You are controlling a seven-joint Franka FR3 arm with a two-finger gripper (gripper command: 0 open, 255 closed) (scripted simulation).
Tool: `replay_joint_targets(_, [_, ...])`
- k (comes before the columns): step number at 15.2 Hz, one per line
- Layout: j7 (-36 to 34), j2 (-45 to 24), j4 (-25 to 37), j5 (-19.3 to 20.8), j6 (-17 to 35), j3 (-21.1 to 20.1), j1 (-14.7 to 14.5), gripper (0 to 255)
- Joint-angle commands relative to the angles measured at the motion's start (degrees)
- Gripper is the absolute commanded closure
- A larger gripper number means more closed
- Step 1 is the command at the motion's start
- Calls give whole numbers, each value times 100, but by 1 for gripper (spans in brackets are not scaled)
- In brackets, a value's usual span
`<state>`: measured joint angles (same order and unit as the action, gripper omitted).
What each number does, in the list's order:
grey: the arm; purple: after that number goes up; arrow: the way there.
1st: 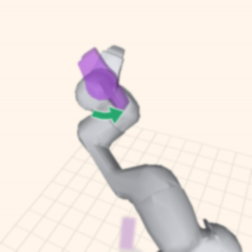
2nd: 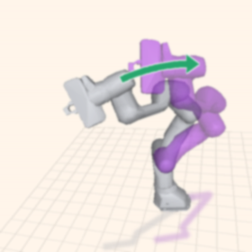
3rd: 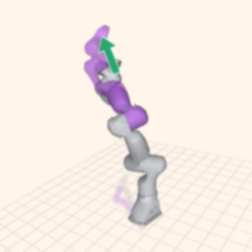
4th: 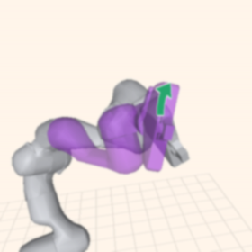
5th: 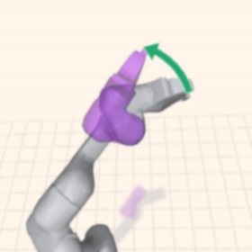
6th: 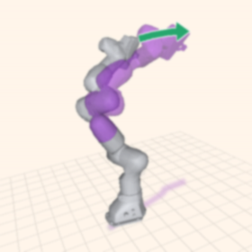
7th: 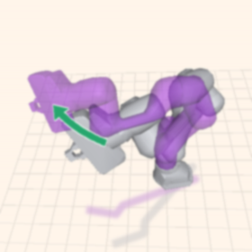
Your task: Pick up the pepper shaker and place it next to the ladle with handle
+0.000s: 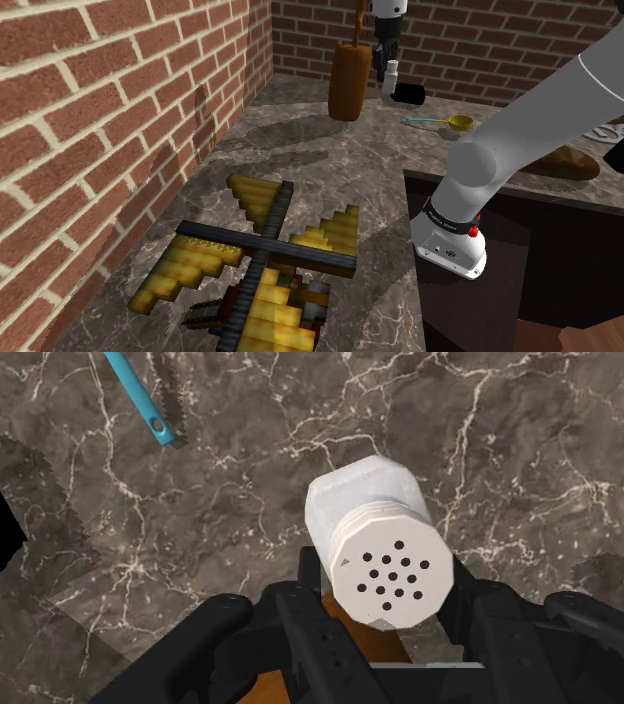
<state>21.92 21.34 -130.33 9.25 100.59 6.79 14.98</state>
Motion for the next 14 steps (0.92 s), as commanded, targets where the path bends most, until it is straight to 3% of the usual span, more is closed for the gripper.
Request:
replay_joint_targets(1, [266,-16,39,109,14,183,118,255])
replay_joint_targets(14, [2097,-822,842,529,342,1454,828,255])
